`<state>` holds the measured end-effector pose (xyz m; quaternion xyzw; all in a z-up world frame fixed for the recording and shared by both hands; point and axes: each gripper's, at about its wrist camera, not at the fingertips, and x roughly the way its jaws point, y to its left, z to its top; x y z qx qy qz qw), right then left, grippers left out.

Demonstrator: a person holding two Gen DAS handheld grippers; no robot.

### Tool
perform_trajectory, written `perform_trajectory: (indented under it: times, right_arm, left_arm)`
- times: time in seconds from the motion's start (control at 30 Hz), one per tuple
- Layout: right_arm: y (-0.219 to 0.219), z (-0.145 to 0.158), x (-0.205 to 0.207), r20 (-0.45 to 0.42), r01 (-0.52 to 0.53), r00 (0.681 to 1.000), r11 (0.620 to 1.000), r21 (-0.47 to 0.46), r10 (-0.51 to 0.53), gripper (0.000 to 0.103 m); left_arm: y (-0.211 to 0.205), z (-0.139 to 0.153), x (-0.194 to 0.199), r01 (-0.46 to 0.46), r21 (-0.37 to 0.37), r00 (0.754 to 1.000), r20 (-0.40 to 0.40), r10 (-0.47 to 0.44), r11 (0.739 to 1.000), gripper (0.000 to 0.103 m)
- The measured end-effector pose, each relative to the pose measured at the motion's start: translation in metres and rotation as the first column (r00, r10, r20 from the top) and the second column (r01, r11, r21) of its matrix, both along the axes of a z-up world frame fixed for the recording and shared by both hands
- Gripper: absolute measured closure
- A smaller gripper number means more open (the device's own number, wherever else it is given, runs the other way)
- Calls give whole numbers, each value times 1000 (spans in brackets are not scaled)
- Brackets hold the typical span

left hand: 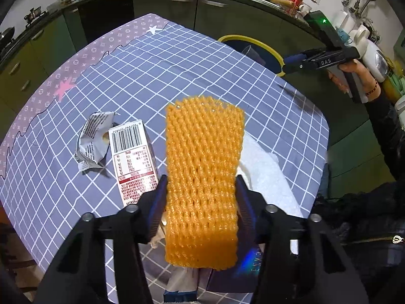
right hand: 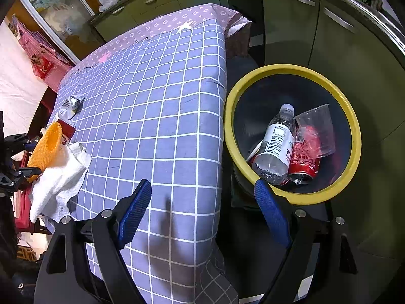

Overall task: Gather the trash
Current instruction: 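Grasp the orange foam fruit net with the left tool, then carry the orange foam net over the bin and open the left tool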

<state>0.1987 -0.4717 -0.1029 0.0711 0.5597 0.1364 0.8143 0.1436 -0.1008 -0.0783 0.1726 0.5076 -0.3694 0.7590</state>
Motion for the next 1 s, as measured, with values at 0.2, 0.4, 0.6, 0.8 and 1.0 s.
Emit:
perform_trajectory:
  times: [0.2,0.4,0.6,0.8,1.0]
  right_arm:
    - [0,0,-1,3,-2,1000,1000,3,2,20]
    - [0,4,-5,14,-4,1000,1000,7,4,20]
    - [-14,19,-23,51,23,998,999,23,-25,20]
    - [-49,31,-61,93,110,990,994,3,-110,20]
    - [-96,31,-103,116,218,970,976,-14,-215,20]
  left_arm:
    - [5,14,-2,-23,-42,999,32,24,999,82]
    - [7,30,-1,-48,-86,998,38,51,995,87]
    - [-13,49,3,-12,-102,999,32,15,995,88]
    - [-79,72,29,91,-121,996,15,-90,988,87]
    - [-169,67,75,163,-120,983,-69,-172,979,87]
